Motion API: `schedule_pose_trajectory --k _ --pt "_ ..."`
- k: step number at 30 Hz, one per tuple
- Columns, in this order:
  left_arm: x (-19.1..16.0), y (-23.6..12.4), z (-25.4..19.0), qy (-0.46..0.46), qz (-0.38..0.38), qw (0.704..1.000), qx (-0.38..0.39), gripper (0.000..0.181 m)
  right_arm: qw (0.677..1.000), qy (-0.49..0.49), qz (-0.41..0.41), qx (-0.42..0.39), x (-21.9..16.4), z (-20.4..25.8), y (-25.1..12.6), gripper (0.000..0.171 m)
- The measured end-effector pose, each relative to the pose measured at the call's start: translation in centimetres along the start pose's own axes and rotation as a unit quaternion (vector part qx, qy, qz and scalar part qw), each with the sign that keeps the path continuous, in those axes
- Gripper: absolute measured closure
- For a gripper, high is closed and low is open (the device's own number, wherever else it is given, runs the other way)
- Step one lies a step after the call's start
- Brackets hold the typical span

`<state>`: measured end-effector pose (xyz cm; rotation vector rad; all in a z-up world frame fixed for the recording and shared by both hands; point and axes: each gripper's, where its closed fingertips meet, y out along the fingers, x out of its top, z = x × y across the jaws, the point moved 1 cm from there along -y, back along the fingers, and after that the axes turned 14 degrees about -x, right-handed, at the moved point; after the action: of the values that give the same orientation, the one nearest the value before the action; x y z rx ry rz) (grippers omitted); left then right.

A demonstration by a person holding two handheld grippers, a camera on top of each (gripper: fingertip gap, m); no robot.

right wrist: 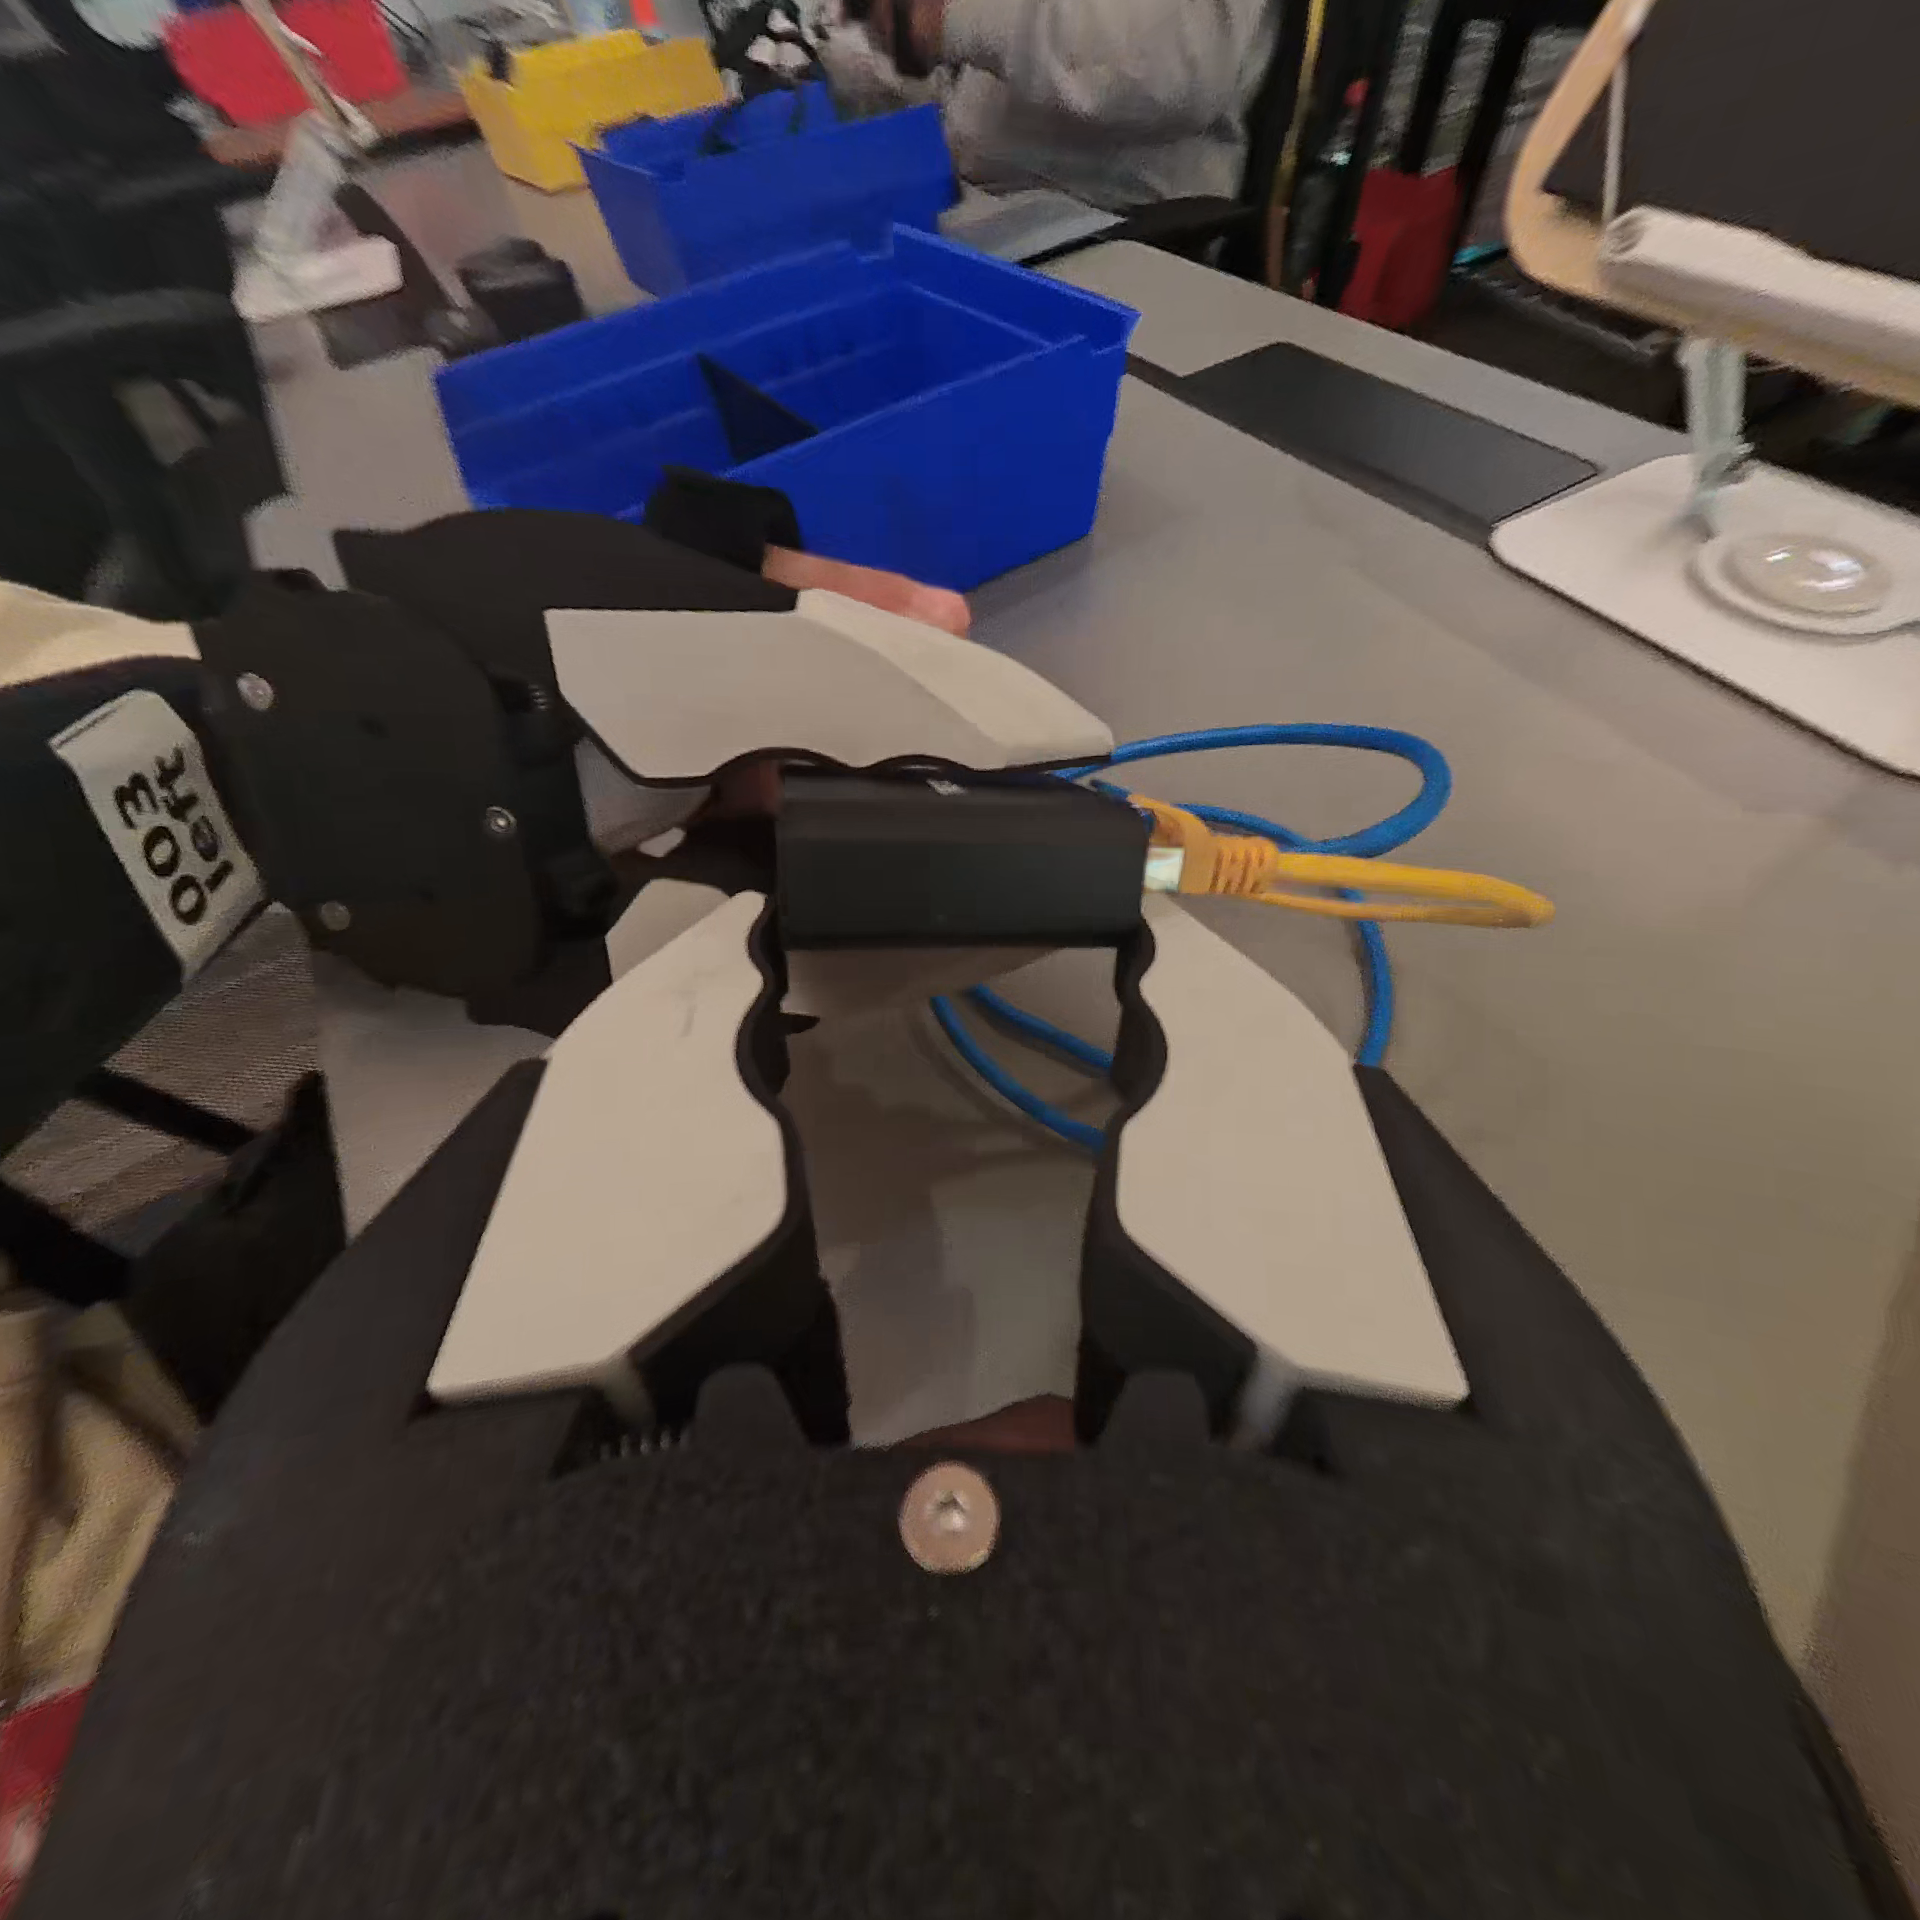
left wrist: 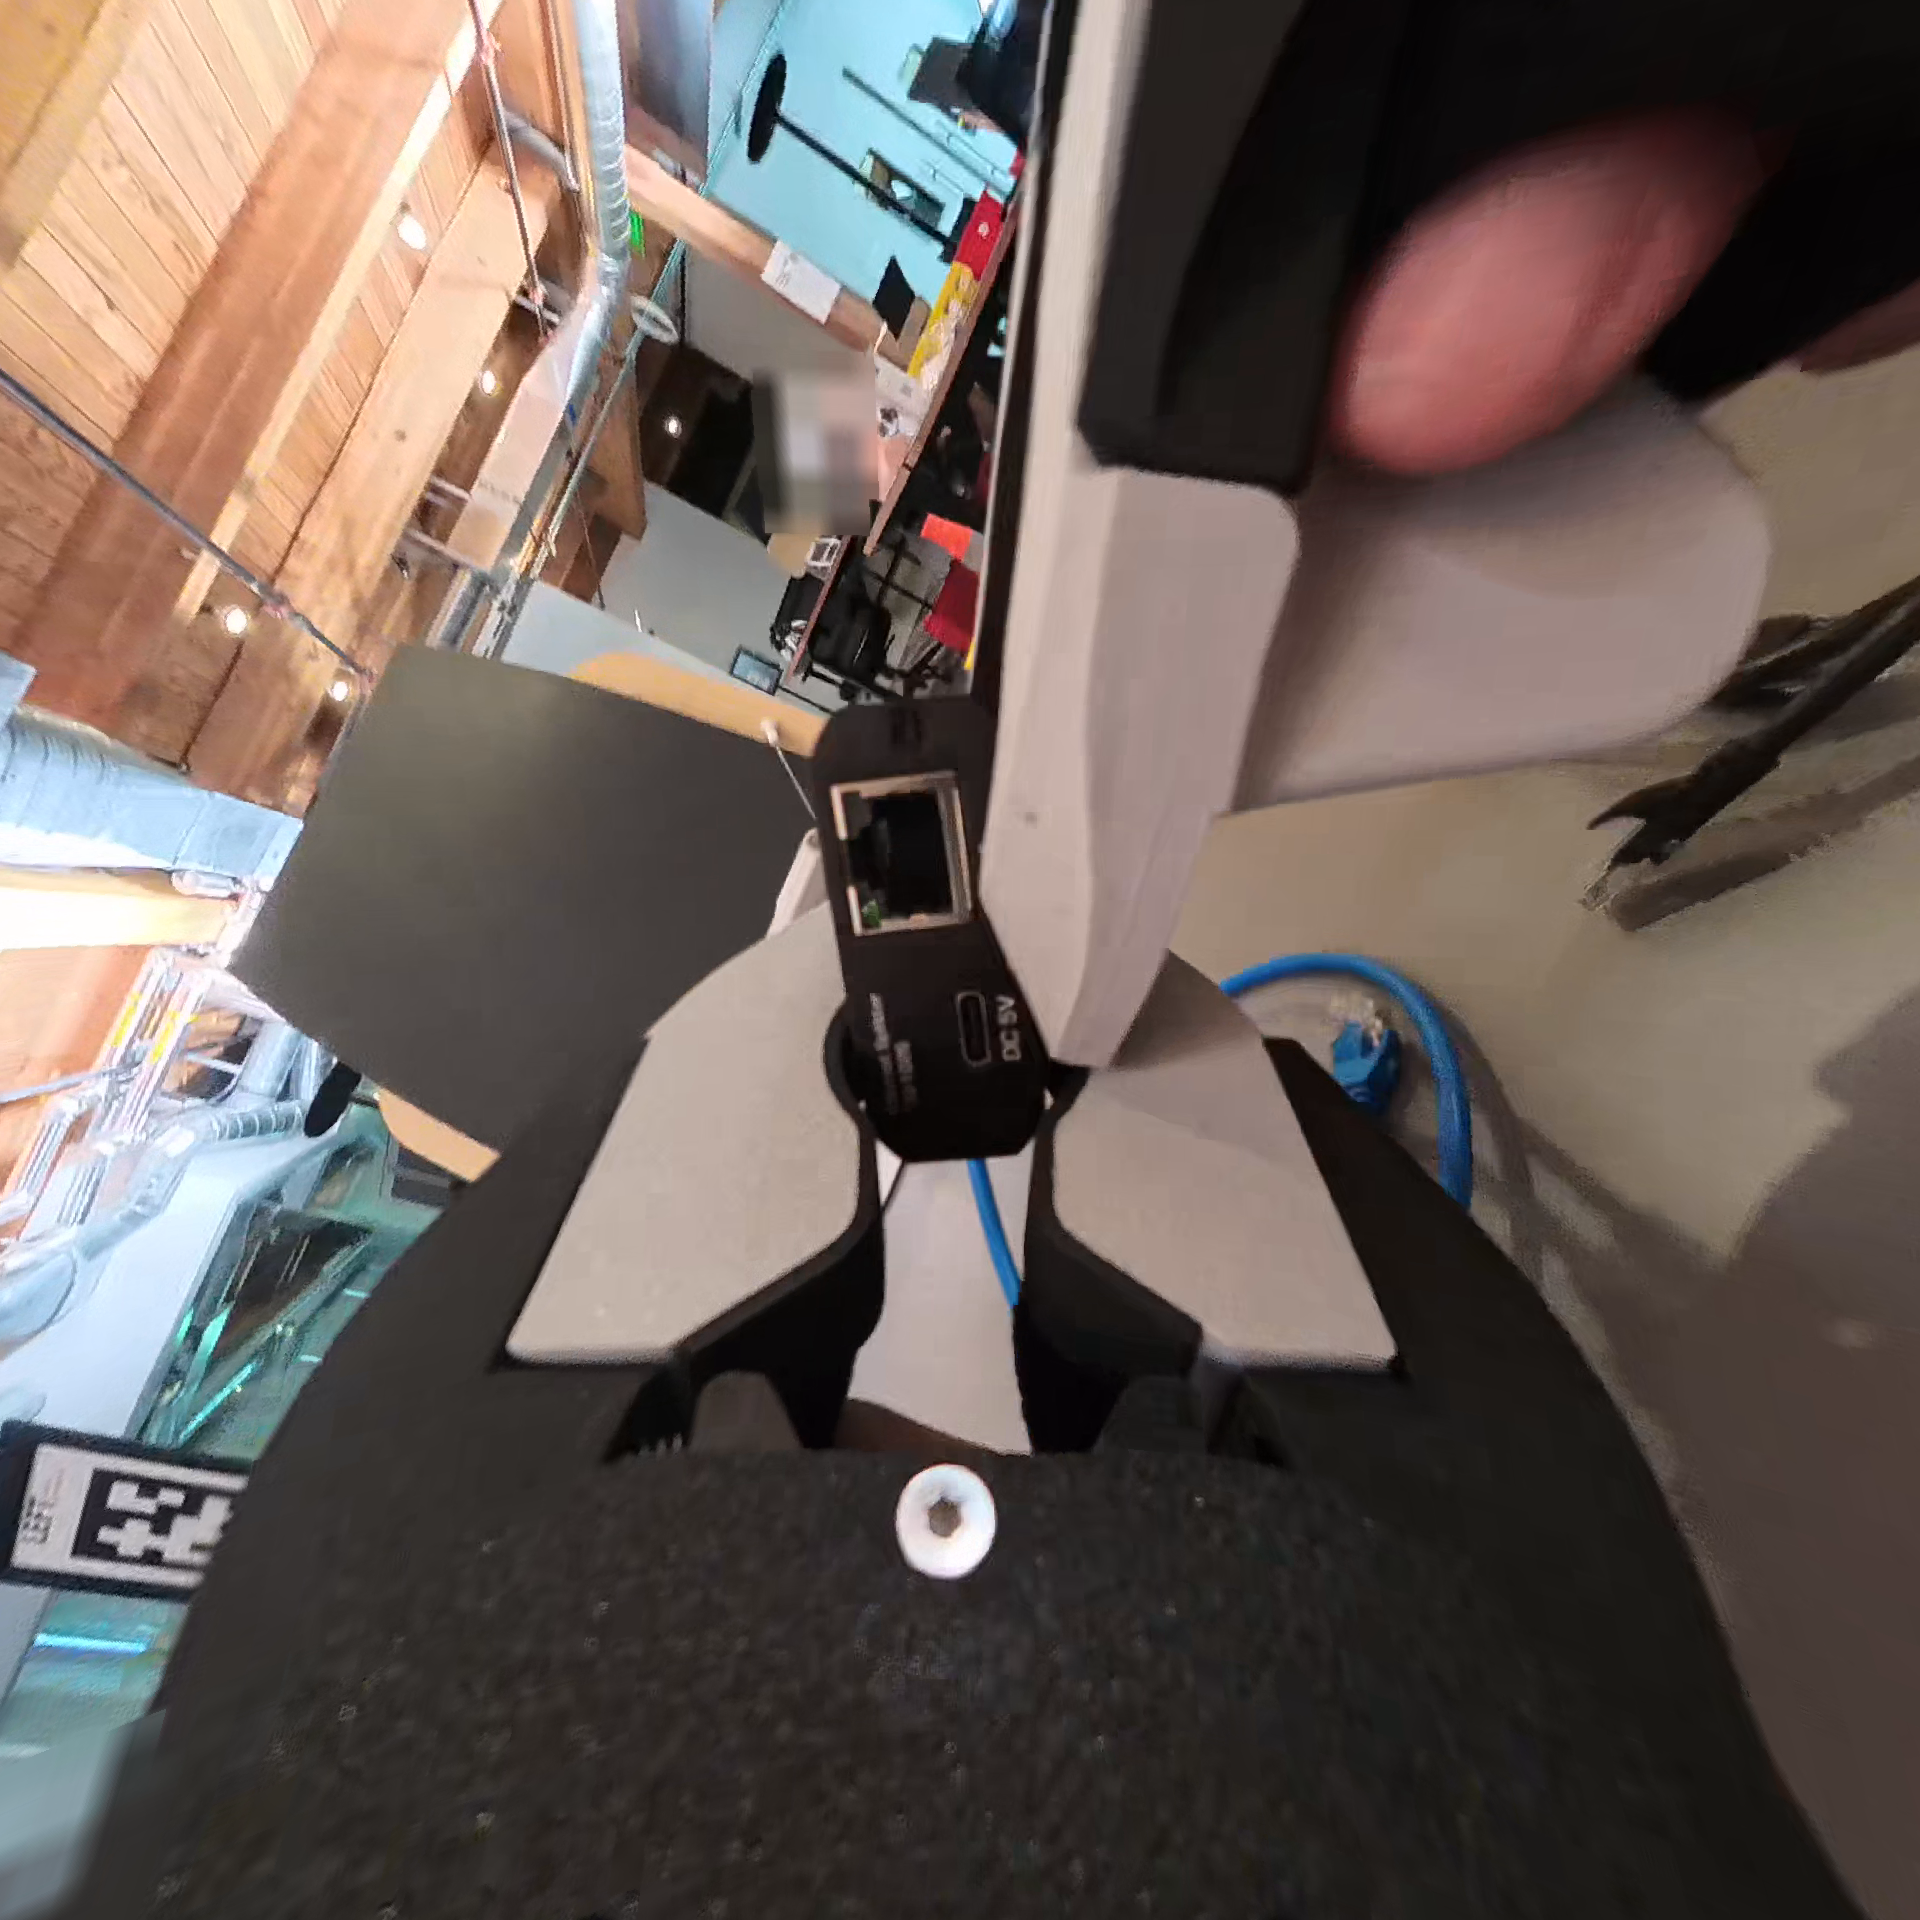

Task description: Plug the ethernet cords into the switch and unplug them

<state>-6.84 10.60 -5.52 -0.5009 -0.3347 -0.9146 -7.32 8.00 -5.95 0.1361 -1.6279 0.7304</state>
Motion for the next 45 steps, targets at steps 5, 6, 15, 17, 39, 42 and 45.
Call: schedule_pose_trajectory --k 5,6,15,17,39,42,45 --pt "-0.4 -1.4 0.6 -0.073 -0.032 0.996 -0.044 0.156 0.991 -0.121 -0.058 -0.003 1.0 -0.4 -2.1 0.130" --pt "-0.6 -1.7 0.7 -0.083 -0.044 0.994 -0.057 0.156 0.987 -0.139 -0.082 -0.015 1.6 -1.6 -2.9 0.132" --pt "2.4 -4.1 -1.0 -0.162 -0.217 0.942 -0.200 0.156 0.961 -0.251 -0.081 -0.079 -2.3 -5.5 -1.2 0.122" --pt "2.3 -4.0 -1.4 -0.151 -0.213 0.945 -0.195 0.156 0.949 -0.290 -0.069 -0.100 -2.8 -5.8 -0.5 0.158" --pt "-5.8 -1.2 -1.8 -0.134 0.070 0.979 -0.137 0.148 0.765 -0.510 -0.006 -0.393 1.1 -7.3 -1.9 0.165" --pt "-5.6 -1.1 -2.0 -0.136 0.065 0.978 -0.142 0.148 0.742 -0.539 -0.034 -0.397 1.8 -6.0 -2.1 0.165" --pt "-5.9 -0.8 -2.6 -0.130 0.070 0.978 -0.148 0.150 0.747 -0.537 -0.075 -0.383 2.3 -4.3 -1.8 0.164"
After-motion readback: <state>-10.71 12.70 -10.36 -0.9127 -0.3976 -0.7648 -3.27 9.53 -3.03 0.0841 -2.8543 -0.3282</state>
